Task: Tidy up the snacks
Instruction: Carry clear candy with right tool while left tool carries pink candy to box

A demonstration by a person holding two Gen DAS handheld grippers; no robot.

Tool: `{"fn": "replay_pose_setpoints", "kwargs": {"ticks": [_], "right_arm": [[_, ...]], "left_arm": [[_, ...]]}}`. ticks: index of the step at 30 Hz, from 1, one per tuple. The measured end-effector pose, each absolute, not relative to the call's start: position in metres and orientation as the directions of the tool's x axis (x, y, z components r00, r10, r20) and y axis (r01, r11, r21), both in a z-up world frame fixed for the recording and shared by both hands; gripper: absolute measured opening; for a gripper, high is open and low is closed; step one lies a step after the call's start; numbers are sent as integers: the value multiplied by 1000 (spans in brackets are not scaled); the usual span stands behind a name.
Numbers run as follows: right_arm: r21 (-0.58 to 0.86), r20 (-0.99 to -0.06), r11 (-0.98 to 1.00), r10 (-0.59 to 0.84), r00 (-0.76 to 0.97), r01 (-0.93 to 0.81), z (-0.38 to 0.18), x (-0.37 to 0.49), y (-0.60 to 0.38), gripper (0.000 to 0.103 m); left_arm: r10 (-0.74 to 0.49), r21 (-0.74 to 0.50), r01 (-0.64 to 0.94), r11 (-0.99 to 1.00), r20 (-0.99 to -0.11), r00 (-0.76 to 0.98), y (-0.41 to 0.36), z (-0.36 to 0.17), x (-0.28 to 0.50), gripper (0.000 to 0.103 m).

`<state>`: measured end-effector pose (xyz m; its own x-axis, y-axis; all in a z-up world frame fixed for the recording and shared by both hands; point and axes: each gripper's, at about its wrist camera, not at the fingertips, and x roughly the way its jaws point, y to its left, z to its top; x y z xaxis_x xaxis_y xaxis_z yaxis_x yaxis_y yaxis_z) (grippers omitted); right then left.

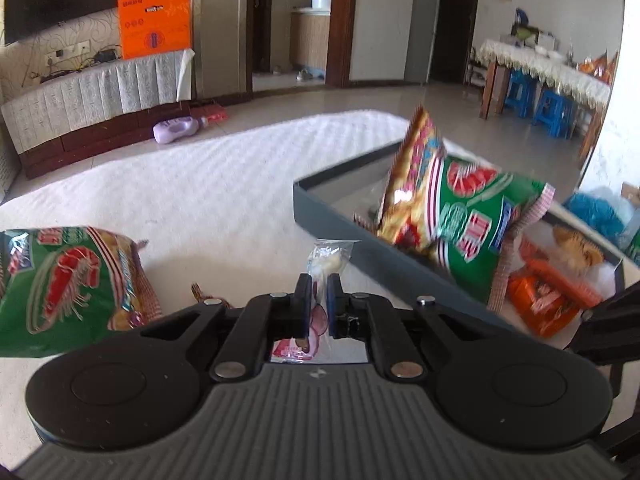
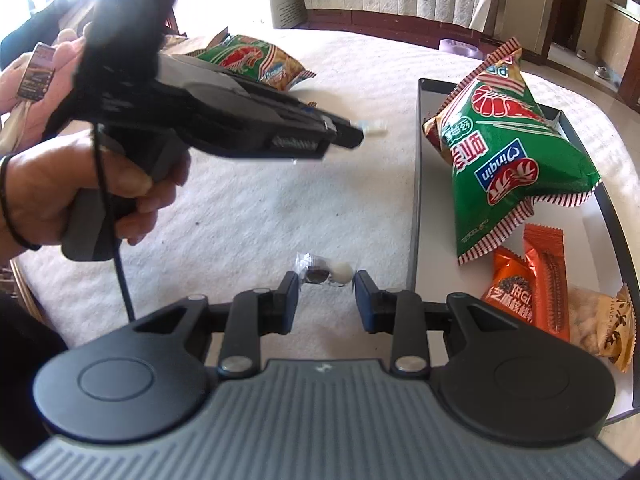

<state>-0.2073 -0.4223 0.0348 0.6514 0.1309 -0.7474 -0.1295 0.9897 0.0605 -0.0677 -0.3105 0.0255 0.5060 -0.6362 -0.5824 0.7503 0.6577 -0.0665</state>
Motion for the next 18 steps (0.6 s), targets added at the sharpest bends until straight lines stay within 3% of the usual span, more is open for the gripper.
{"fn": "replay_pose_setpoints", "kwargs": {"ticks": [18], "right_arm": [[97, -664, 989, 145, 733, -109, 61, -227, -432, 34]], "left_arm": [[-613, -82, 691, 718, -546, 571, -285, 50, -101, 9]]}}
